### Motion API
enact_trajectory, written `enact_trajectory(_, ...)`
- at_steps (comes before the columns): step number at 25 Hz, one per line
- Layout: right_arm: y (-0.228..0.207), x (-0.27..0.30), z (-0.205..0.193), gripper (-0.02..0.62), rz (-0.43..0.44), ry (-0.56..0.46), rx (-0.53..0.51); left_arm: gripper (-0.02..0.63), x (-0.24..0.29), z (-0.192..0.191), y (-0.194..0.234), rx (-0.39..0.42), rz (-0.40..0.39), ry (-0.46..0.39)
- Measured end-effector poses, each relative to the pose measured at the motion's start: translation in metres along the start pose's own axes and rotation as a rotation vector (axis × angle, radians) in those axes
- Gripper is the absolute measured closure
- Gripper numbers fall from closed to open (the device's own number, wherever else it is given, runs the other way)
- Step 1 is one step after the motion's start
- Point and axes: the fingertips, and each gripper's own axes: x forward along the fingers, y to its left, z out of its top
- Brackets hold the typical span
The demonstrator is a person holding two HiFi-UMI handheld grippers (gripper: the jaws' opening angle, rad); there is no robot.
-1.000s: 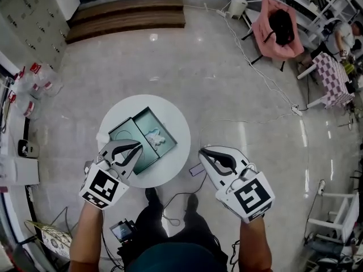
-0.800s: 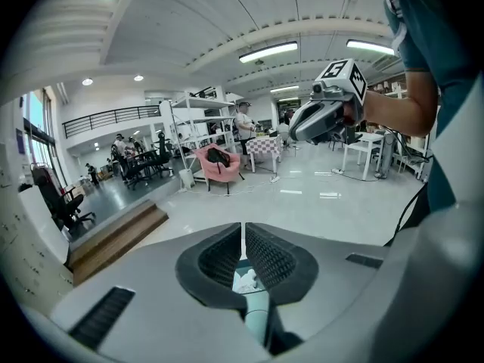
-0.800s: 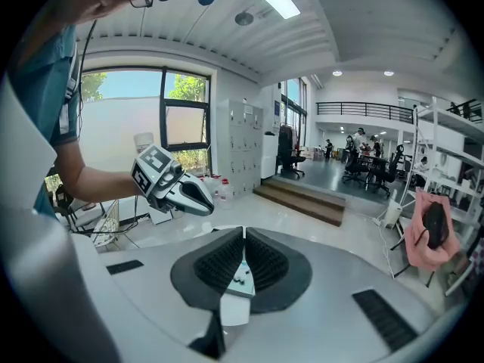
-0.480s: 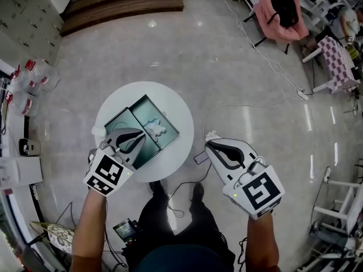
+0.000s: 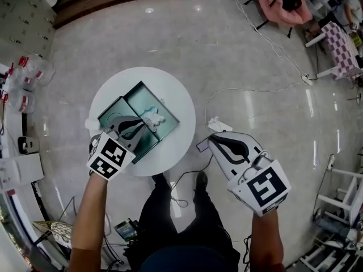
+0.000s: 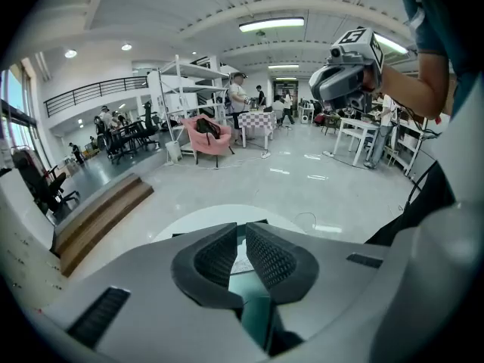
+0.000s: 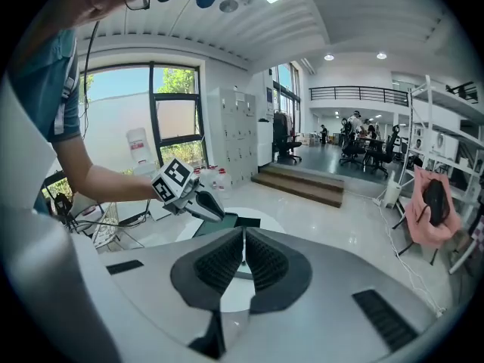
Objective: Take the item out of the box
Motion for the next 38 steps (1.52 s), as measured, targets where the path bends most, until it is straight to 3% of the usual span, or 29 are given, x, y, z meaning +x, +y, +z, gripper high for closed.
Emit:
enact_trajectory(5, -0.009, 0.023, -0.026, 0.555, 0.002, 0.018, 0.028, 0.576, 0.041, -0.029, 0.009, 0.021, -0.029, 0.066)
enact_trajectory(11, -0.023, 0.048, -0.059, 0.555, 0.003, 0.031, 0.060, 0.523, 0.097, -0.065, 0.014, 0.043, -0.076, 0.156)
enact_trajectory(22, -0.054, 0.073, -0.114, 0.555, 0.001, 0.045, 0.113, 0.359, 0.187, -0.115, 0.009, 0.175, -0.163, 0.370)
enact_trajectory(32, -0.068, 0.071, -0.134, 0.555, -0.015, 0.049, 0.143, 0.357, 0.224, -0.126, 0.013, 0.206, -0.155, 0.466)
enact_trajectory(38, -0.077, 0.050, -0.122, 0.555, -0.037, 0.052, 0.141, 0.497, 0.211, -0.112, 0.018, 0.211, -0.094, 0.443)
